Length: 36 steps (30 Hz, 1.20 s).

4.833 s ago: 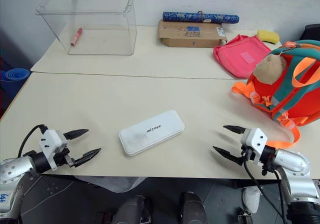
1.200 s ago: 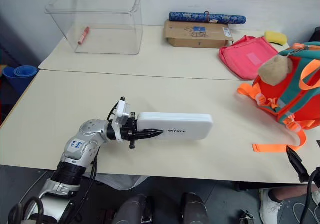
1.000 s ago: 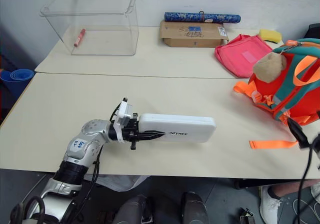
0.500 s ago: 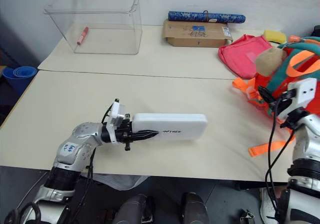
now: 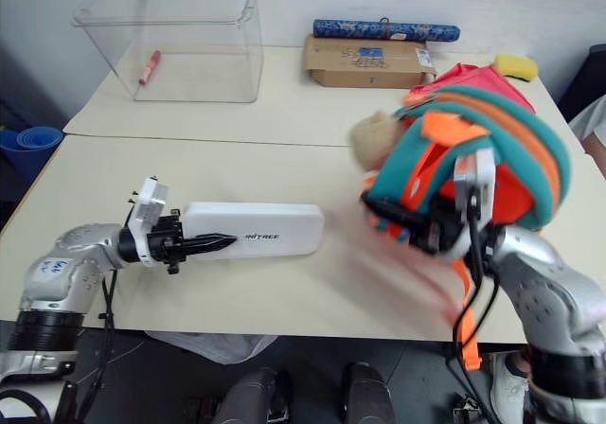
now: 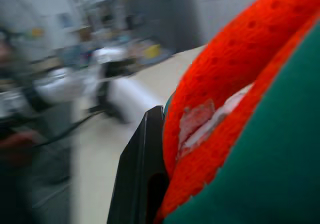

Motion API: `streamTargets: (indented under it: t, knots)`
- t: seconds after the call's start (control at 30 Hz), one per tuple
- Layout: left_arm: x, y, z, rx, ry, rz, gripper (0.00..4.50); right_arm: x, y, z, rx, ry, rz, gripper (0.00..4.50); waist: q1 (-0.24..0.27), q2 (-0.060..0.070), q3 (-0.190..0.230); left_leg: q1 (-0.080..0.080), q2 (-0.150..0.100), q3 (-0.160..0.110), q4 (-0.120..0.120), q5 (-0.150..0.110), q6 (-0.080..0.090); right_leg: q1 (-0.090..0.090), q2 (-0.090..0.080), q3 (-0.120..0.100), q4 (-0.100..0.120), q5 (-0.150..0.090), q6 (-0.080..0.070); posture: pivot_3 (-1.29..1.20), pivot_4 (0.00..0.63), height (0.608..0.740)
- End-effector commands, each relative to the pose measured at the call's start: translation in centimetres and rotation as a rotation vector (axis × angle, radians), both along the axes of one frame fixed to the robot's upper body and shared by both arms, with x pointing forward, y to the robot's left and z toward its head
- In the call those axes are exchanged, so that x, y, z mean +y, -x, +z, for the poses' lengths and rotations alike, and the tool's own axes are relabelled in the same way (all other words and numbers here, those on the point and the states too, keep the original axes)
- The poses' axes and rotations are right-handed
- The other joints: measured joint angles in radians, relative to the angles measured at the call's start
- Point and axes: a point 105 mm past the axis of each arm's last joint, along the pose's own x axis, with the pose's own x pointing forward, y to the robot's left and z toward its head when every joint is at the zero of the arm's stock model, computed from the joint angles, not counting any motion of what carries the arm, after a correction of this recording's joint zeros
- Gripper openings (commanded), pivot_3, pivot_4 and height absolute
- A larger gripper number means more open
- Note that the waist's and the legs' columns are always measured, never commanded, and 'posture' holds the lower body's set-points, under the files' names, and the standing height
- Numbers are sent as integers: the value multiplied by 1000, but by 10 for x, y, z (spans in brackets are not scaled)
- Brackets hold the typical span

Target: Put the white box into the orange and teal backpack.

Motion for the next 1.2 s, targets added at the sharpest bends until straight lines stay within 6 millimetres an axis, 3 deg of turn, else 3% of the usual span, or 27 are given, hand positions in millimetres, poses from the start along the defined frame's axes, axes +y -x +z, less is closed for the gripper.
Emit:
streamTargets:
  t: [0.03, 0.17, 0.27, 0.5, 0.73, 0.8, 0.9, 0.97, 1.07, 1.2]
  knots:
    - [11, 9, 31, -54, 75, -35, 1267, 2, 42, 2, 89, 54, 153, 4, 8, 0, 0, 0, 0, 0, 0, -1, 1, 0, 0, 0, -1, 0, 0, 0, 150, 740]
    - [24, 14, 54, -88, 114, -2, 1267, -23, 42, 2, 138, 106, 55, 4, 9, -3, 1, -1, -2, 0, 2, -3, 4, 2, -2, 0, -5, 1, 3, 0, 150, 740]
    - [22, 20, 67, -101, 150, -21, 1267, -35, 34, 2, 120, 127, -15, 4, 9, -4, 1, -1, -3, 0, 2, -3, 5, 2, -4, 0, -6, 2, 3, 0, 150, 740]
    - [-10, 21, 91, -213, 225, -106, 1267, -31, 25, -7, 109, 129, -26, 4, 22, -4, 2, 0, -2, 0, 2, -1, 2, 1, -3, 0, -5, 2, 3, 0, 150, 740]
    - [-40, 16, 101, -300, 184, -175, 1267, -29, 19, -11, 104, 127, -26, 4, 34, -4, 2, -1, -3, 2, 3, -1, 2, 1, 0, 0, -5, 2, 3, 0, 150, 740]
    - [-52, 7, 96, -352, 101, -161, 1267, -28, 18, -11, 101, 124, -26, 4, 35, -5, 2, -1, -3, 2, 3, -1, 2, 1, 1, 0, -5, 2, 3, 0, 150, 740]
    - [-80, -22, 102, -410, -31, -42, 1267, -28, 17, -12, 102, 126, -21, 4, 47, -6, 3, -1, -4, 1, 4, 0, 3, 2, 2, 0, -4, 2, 3, 0, 150, 740]
    - [-101, -19, 105, -438, -109, -107, 1267, -28, 18, -11, 104, 127, -19, 4, 51, -7, 3, -2, -4, 2, 4, 0, 4, 2, 2, 1, -5, 3, 5, 0, 150, 740]
    - [-134, -8, 114, -438, -91, -235, 1267, -29, 18, -11, 108, 128, -19, 4, 51, -7, 3, -1, -4, 3, 4, 0, 5, 2, 2, 1, -4, 3, 5, 0, 150, 740]
    - [-183, -3, 84, -432, -159, -384, 1267, -28, 16, -12, 103, 133, -18, 4, 59, -7, 3, -2, -5, 2, 4, 0, 5, 2, 4, 0, -4, 3, 5, 0, 150, 740]
